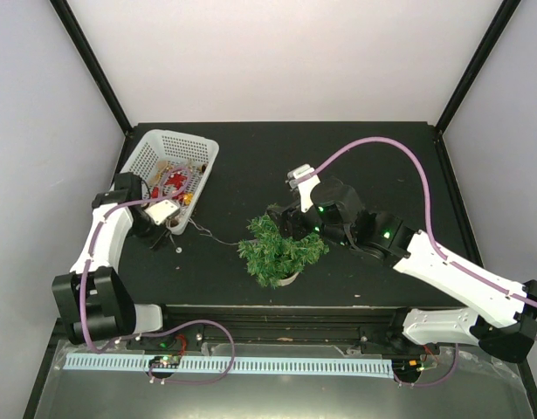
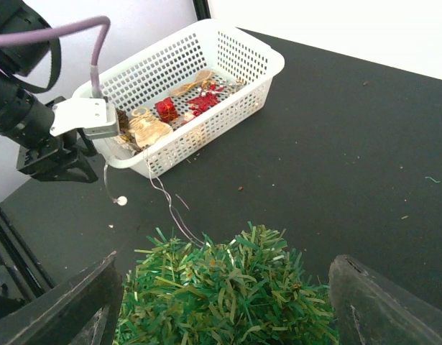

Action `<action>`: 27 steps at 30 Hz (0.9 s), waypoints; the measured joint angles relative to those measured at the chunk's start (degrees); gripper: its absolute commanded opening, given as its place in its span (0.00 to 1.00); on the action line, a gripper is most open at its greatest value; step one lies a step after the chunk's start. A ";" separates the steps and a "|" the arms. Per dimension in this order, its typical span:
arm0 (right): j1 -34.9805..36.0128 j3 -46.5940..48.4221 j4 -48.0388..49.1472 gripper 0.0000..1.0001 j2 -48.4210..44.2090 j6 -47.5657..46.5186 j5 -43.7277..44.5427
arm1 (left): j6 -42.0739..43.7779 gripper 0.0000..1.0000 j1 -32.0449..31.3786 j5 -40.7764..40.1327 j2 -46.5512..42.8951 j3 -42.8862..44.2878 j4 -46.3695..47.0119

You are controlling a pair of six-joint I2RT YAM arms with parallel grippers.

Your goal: Decorate the small christmas tree

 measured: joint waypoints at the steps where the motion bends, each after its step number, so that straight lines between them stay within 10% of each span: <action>1: -0.09 -0.24 0.07 0.79 0.00 -0.02 0.00 | 0.15 0.54 0.04 0.87 -0.15 0.39 -0.26; 27: -2.32 -1.33 1.60 0.80 0.02 -1.20 -1.03 | -10.25 0.50 -3.63 7.56 2.82 -1.44 0.90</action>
